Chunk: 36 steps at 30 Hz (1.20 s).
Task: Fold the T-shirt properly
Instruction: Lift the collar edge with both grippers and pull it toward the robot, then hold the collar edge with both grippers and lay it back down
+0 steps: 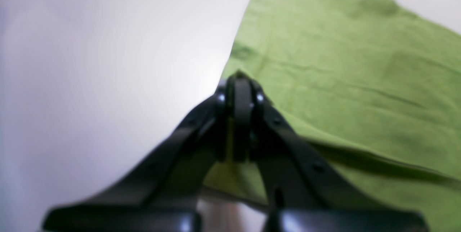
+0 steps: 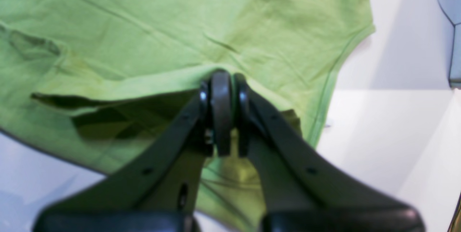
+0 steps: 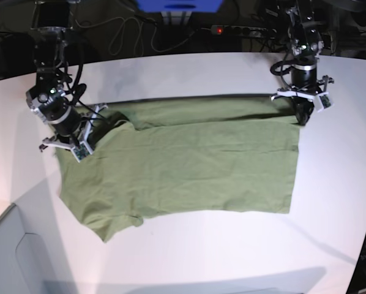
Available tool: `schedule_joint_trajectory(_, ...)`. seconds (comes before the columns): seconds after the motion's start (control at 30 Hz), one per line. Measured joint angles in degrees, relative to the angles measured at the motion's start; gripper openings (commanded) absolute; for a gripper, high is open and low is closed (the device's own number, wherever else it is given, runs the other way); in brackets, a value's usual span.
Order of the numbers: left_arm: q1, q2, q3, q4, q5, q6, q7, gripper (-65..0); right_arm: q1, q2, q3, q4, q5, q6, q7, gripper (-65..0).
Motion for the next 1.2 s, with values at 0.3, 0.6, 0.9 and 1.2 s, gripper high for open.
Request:
schedule_joint_trajectory(0.3,-1.36,-0.11,0.00,0.02,0.00,0.00,-0.28,-65.0,0.07,-0.02,0.00,-0.11,0.02,0.00,-0.26,-64.9)
schedule_joint_trajectory(0.6,-2.01,-0.09,-0.44,1.31,-0.13,0.26,8.94,-44.0,-0.46,0.66,-0.02,-0.11,0.24,0.00,-0.24,-54.9)
schedule_joint_trajectory(0.9,-0.39,-0.22,-0.85,9.18,-0.42,-0.20,8.50,-28.7,-3.13,0.83,0.44,2.64,0.07,0.00,-0.39,-27.8)
schedule_joint_trajectory(1.2,0.52,0.79,-5.35,0.00,-0.31,-0.22,8.96,-28.5,-7.06,0.79,5.33,5.44,0.24,0.00,0.15,-27.5)
